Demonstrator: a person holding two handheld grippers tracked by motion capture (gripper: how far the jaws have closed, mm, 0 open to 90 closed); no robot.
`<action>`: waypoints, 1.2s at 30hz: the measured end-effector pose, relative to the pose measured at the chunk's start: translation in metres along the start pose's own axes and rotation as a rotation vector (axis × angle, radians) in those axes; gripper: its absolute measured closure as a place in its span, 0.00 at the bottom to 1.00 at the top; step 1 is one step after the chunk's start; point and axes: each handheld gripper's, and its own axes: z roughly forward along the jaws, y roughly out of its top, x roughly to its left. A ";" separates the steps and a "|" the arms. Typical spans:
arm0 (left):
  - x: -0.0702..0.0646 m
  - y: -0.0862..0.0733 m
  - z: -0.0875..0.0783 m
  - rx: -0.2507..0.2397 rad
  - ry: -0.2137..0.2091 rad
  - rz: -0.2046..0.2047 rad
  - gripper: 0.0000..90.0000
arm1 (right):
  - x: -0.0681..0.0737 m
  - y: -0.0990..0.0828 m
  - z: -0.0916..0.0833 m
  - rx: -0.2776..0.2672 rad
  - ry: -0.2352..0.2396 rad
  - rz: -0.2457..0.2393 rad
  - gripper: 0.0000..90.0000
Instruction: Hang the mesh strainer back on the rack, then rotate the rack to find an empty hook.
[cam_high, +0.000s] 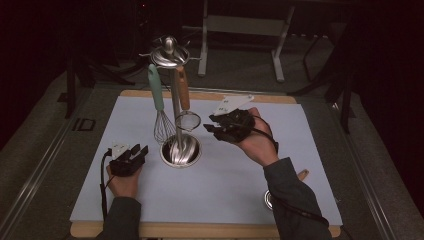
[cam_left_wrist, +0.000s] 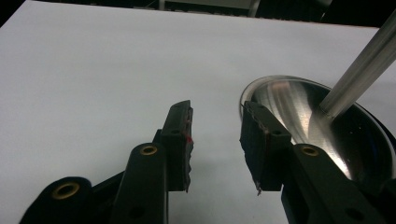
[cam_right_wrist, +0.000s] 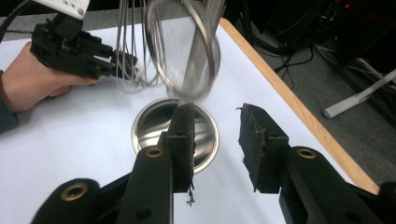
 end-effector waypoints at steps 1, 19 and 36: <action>0.000 0.000 0.000 0.000 0.000 -0.001 0.71 | 0.000 -0.002 0.000 0.003 0.001 0.002 0.73; 0.000 0.000 -0.001 -0.005 0.004 -0.006 0.71 | 0.002 -0.027 0.007 0.040 0.007 0.016 0.69; -0.009 0.002 -0.010 -0.058 -0.008 0.038 0.73 | -0.001 -0.106 0.003 0.048 0.011 0.174 0.64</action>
